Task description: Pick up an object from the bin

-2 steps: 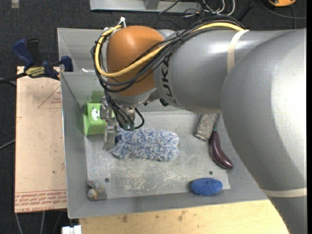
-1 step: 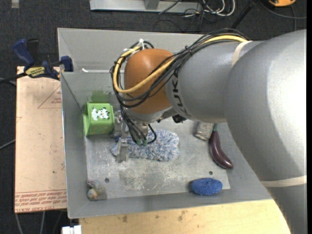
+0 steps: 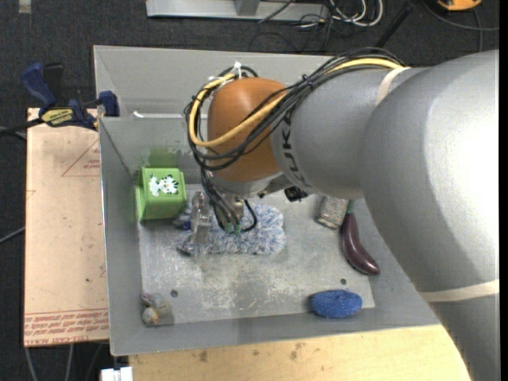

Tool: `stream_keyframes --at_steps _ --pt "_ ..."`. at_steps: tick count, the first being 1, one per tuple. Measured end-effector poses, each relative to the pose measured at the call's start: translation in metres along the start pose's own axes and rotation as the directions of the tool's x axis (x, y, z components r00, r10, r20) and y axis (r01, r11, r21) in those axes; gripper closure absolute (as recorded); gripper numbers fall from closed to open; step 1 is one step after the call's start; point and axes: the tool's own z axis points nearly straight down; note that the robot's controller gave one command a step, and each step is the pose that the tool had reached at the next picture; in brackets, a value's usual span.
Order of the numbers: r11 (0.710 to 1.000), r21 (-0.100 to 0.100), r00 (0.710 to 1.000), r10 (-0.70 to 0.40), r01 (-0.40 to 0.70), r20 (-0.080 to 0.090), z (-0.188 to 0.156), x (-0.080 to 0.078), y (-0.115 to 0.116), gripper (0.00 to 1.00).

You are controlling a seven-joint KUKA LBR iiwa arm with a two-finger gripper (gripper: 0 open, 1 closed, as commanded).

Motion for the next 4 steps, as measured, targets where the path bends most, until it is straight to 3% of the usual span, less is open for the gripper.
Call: stream_keyframes --at_steps 2,3,4 --pt "1.0 0.001 1.0 0.028 -0.028 -0.002 -0.014 0.002 0.006 1.0" --pt "1.0 0.001 1.0 0.029 -0.029 -0.002 -0.029 0.015 0.017 1.0" --pt "0.999 0.002 0.999 0.039 -0.039 -0.004 -0.087 0.004 0.011 1.0"
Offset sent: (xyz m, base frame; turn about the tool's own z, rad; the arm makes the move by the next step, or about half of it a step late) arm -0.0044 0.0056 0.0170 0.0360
